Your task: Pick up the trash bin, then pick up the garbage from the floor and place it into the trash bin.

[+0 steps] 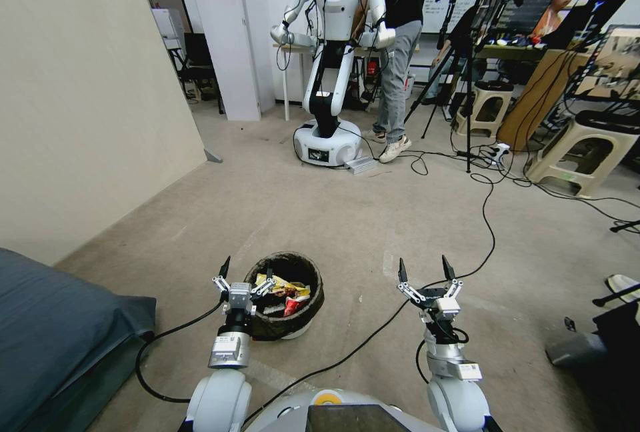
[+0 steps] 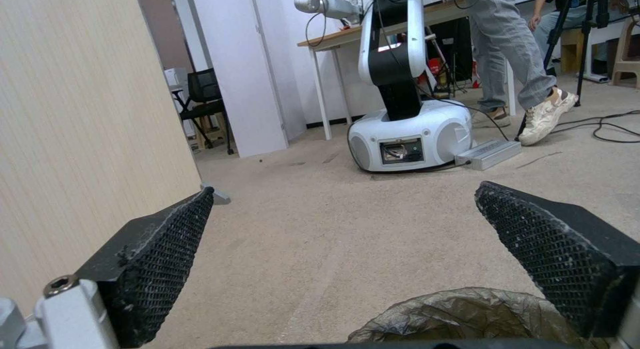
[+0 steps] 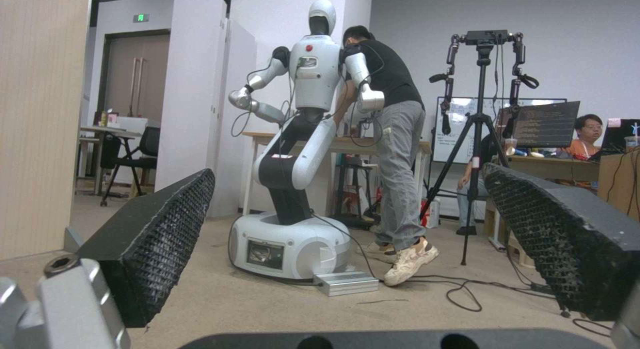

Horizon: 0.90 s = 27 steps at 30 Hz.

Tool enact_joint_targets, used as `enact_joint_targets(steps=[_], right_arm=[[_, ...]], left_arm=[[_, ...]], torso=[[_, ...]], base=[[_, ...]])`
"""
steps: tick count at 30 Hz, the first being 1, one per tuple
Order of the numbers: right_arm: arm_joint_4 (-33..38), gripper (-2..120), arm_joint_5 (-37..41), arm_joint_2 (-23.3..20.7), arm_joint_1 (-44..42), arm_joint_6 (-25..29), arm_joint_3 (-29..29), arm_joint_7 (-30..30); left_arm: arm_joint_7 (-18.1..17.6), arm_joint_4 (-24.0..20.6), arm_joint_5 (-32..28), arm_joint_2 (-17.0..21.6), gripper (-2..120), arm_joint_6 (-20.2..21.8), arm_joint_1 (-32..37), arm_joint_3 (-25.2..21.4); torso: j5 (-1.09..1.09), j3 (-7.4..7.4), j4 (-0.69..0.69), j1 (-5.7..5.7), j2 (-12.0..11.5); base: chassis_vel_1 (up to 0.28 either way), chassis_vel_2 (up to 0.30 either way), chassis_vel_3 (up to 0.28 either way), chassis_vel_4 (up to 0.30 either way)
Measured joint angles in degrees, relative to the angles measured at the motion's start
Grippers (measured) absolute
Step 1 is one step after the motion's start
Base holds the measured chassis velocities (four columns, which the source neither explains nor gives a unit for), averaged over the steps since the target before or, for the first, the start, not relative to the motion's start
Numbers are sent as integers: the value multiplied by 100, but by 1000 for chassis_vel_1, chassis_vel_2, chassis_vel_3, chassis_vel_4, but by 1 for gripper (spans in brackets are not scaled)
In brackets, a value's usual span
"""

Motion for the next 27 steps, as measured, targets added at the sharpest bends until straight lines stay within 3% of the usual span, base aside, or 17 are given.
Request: enact_joint_targets(steps=[27], right_arm=[[-6, 100, 4, -3, 0, 2, 2, -11]], left_arm=[[-12, 4, -21, 2, 100, 23, -2, 1]], torso=[[0, 0, 0, 0, 0]], base=[[0, 0, 0, 0]])
